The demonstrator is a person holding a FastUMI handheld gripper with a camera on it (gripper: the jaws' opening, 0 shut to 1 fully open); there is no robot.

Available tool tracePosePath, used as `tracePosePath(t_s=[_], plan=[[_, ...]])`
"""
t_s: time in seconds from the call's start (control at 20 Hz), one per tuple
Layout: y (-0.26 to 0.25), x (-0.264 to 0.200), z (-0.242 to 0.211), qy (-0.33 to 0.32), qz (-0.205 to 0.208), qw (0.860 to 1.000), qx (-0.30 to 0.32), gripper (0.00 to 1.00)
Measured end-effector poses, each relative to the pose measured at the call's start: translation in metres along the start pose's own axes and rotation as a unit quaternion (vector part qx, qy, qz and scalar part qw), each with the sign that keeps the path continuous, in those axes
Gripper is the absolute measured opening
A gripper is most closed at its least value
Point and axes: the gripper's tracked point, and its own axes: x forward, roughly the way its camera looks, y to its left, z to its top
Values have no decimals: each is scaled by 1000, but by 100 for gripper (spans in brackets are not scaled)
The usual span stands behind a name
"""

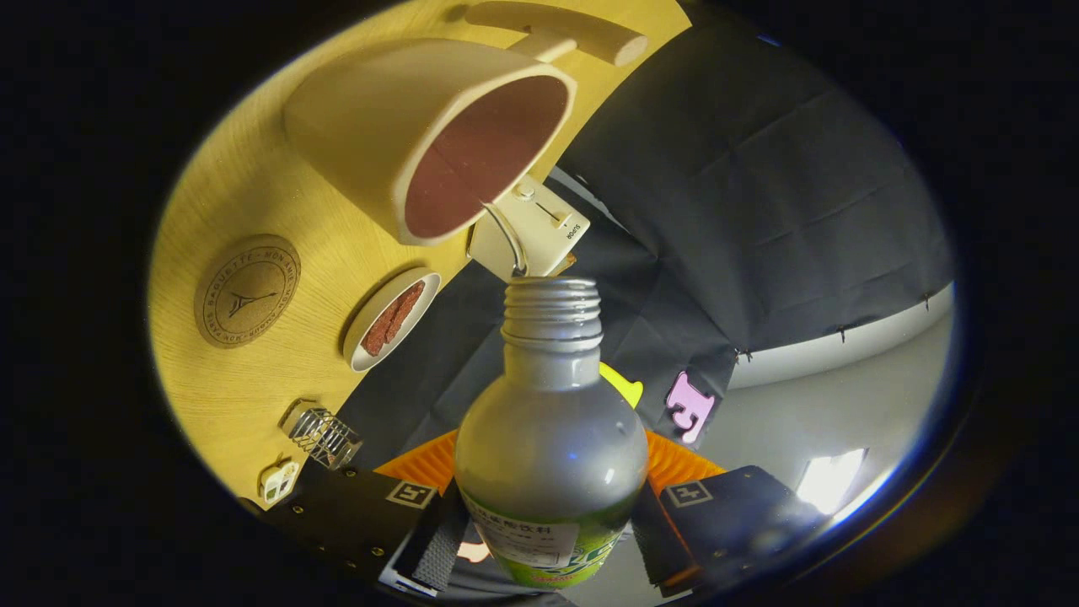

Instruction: Take the bottle from table, then pour the juice into the cup, finally place the bottle on the coaster

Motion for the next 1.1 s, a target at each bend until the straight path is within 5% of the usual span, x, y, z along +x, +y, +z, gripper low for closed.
tracePosePath(t_s=[1.1], plan=[[-10,1,15,-32,-11,996,-80,83]])
